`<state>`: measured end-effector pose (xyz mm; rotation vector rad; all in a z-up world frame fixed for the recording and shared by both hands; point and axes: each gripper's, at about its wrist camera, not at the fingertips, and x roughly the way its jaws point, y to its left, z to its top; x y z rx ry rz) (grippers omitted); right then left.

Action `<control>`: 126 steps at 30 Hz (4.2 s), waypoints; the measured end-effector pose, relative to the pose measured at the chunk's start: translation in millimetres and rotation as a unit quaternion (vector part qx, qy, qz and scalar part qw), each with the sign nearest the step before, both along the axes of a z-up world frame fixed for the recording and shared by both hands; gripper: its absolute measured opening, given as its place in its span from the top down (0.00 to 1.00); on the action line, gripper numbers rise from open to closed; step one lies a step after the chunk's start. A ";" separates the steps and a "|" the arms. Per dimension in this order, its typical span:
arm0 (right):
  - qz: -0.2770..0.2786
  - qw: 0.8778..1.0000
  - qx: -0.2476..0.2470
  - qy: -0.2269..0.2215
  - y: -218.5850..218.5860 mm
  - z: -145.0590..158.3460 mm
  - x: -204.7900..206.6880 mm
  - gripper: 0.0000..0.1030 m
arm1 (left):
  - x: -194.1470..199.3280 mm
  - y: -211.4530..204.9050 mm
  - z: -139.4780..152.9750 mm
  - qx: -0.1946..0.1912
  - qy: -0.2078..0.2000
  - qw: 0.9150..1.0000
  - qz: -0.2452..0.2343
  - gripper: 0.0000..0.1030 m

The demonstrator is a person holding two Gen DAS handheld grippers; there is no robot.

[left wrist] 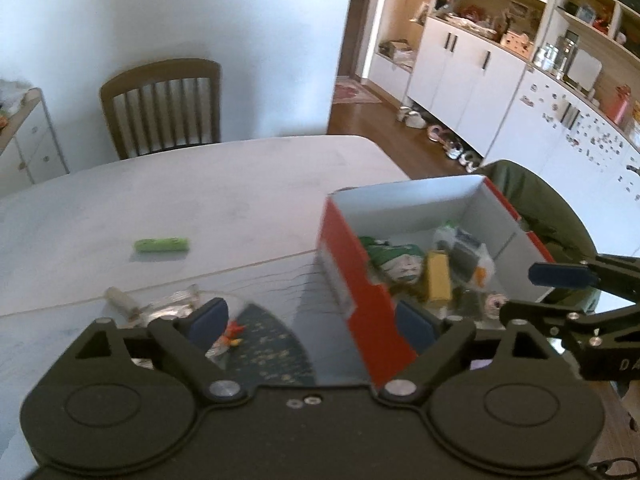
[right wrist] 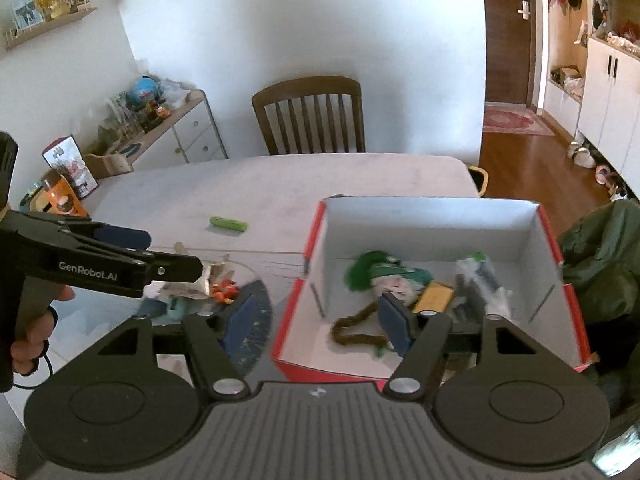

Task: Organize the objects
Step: 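Withdraw both tools from the shoebox back to the table pile, then grasp the clear plastic bag with left tool while right tool grasps the silver ZHOUSHI bag, then carry the clear bag with left tool while right tool carries the ZHOUSHI bag into the shoebox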

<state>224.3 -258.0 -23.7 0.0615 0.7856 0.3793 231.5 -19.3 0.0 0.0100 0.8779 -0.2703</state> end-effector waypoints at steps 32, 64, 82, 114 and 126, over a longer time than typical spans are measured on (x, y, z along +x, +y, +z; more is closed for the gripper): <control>0.060 0.997 -0.018 0.051 158.7 -39.9 39.3 0.21 | -15.4 161.6 -66.2 0.025 -0.018 0.998 0.047 0.01; 0.034 0.985 -0.043 0.162 258.7 -134.9 140.0 0.21 | 32.9 203.4 -147.1 -0.033 0.041 0.996 0.070 0.20; 0.048 0.983 -0.059 0.168 273.1 -142.6 139.9 0.32 | 35.0 208.6 -144.0 -0.095 0.047 0.993 0.049 0.63; 0.033 0.992 -0.016 0.118 192.2 -49.6 66.9 0.55 | 3.6 168.4 -61.7 -0.117 0.026 0.991 0.058 0.75; 0.006 0.996 0.004 0.089 110.5 -6.2 34.8 0.55 | -15.1 88.7 -19.4 -0.134 0.011 0.991 0.005 0.75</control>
